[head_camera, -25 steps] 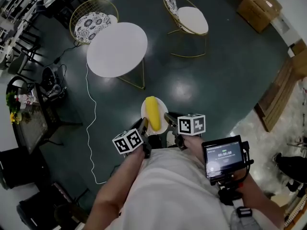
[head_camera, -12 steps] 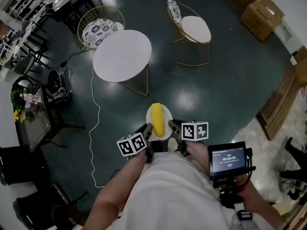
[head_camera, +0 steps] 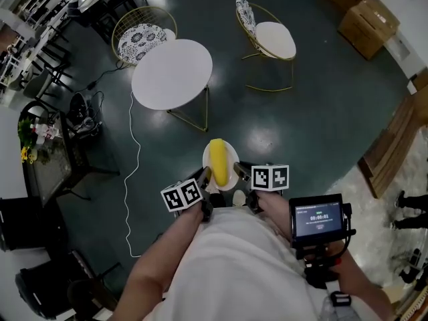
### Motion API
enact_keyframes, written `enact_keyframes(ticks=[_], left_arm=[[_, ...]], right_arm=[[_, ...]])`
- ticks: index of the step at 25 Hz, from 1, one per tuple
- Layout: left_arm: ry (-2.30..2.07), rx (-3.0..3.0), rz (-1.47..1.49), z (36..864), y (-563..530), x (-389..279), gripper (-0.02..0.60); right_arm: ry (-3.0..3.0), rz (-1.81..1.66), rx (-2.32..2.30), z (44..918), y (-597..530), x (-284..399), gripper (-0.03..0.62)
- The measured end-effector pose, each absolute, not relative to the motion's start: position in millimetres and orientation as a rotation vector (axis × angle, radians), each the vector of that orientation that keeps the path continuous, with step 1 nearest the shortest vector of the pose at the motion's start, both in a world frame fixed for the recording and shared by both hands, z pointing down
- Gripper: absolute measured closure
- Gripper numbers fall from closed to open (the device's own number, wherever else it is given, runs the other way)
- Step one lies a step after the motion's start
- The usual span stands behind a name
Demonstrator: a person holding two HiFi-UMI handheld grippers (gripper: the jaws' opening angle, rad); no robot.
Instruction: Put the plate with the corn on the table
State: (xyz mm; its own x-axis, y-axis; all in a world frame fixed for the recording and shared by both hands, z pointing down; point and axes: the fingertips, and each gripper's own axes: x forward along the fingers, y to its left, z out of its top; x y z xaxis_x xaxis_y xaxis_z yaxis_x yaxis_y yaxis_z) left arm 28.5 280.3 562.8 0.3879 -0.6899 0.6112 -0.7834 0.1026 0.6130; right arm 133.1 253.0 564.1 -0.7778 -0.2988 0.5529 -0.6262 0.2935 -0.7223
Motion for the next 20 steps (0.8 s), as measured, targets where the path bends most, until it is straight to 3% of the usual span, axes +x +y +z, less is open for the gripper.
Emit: enact_keyframes(ticks=[20], left_arm=[[-1.348,1.626,0.098,567,263,31,0.529]], right_arm=[[-2.279,1.458,0.845,568,236,135,0.551]])
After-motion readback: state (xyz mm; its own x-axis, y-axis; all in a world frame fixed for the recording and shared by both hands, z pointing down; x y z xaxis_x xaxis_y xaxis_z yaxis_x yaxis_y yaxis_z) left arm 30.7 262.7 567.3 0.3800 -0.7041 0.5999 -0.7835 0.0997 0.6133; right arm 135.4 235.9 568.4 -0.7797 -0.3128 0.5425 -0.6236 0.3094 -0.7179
